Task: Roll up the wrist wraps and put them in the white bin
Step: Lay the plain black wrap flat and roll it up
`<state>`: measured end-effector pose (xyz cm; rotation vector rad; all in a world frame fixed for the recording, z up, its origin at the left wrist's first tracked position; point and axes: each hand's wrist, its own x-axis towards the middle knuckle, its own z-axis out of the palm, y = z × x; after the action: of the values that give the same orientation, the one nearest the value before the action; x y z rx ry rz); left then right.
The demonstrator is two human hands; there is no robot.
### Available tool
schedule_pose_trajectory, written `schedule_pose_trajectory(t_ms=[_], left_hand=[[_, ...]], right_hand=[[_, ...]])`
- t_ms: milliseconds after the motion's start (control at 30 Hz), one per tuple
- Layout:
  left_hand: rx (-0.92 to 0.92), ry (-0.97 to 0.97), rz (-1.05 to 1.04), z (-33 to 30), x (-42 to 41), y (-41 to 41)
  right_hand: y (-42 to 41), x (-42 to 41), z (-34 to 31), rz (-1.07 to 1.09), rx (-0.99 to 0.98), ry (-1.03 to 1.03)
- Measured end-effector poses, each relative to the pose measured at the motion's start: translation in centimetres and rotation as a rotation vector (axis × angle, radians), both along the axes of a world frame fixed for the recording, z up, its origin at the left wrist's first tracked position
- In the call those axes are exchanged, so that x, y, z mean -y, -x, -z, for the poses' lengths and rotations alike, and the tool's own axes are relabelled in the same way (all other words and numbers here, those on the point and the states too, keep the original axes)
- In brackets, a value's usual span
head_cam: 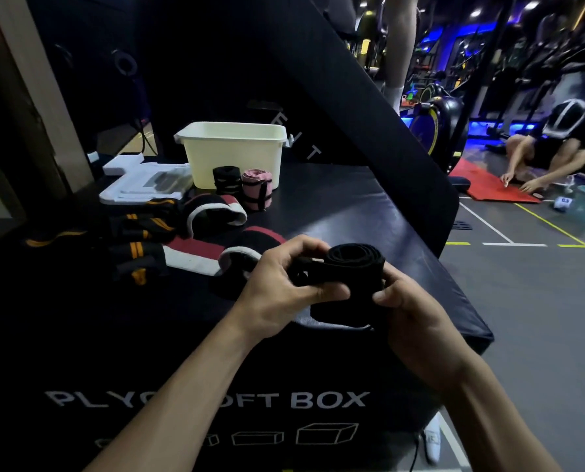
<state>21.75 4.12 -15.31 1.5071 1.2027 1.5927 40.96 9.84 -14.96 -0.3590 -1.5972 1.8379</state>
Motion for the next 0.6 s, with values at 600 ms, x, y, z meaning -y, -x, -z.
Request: schedule_pose_trajectory(t_ms=[600], left_hand=[[0.023,-0.025,-0.218,0.5,-0.8,-0.5]], right_hand=[[1.9,2.0,1.0,0.571,0.393,-0.557]])
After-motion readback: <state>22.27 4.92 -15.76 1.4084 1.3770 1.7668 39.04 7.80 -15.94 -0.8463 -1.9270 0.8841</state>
